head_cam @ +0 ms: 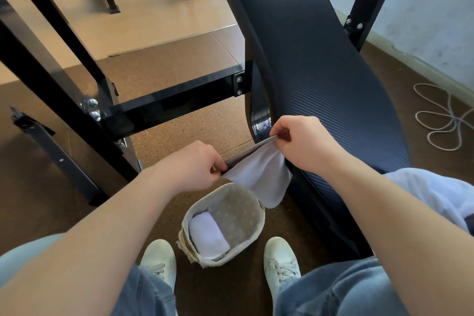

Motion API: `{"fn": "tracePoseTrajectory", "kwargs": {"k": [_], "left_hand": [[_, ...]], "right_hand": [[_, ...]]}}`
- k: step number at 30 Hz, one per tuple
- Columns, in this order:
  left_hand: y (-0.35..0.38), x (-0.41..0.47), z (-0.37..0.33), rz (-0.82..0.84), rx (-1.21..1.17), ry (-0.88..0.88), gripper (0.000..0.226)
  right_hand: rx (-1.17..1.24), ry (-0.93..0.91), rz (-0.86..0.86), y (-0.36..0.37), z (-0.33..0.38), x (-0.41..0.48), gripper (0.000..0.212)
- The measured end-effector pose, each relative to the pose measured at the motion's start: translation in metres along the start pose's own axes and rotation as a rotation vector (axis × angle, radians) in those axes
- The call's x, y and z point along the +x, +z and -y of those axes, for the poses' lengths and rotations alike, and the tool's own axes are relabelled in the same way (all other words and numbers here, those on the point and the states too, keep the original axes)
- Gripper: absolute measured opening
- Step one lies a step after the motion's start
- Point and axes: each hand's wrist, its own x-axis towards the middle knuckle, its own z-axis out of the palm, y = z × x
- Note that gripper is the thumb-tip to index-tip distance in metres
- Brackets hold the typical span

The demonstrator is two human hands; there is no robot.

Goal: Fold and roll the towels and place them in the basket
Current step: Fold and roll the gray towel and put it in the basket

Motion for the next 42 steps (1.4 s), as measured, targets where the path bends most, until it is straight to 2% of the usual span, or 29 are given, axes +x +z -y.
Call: {"fn": "tracePoseTrajectory", "kwargs": {"k": [3, 8, 13, 24, 35, 40, 42], "left_hand": [[0.001, 0.0, 0.001, 0.002, 0.005, 0.015, 0.023], [0.002, 0.002, 0.001, -0.018, -0.023, -0.044, 0.042], [0.001, 0.0, -0.001, 0.006, -0.083, -0.023, 0.019], [0.006, 0.0, -0.003, 0.105, 0.087, 0.152, 0.018], [-0.001, -0.001, 0.012, -0.063, -0.138, 0.067, 0.006], [-0.007, -0.006, 0.026, -0.106, -0.22, 0.121, 0.009], [-0.008, -0.009, 0.03, -0.155, -0.201, 0.172, 0.017]], "right_hand": [[-0.005, 0.003, 0.001, 0.0, -0.003, 0.001, 0.019], [0.004, -0.028, 0.025, -0.002, -0.003, -0.001, 0.02], [0.009, -0.052, 0.042, -0.004, -0.002, -0.001, 0.021], [-0.023, -0.068, 0.065, -0.002, -0.004, 0.001, 0.018], [-0.058, -0.054, 0.072, -0.005, -0.007, 0.001, 0.021], [-0.076, -0.056, 0.08, -0.008, -0.007, 0.0, 0.022], [-0.083, -0.061, 0.078, -0.009, -0.007, 0.0, 0.021]]}}
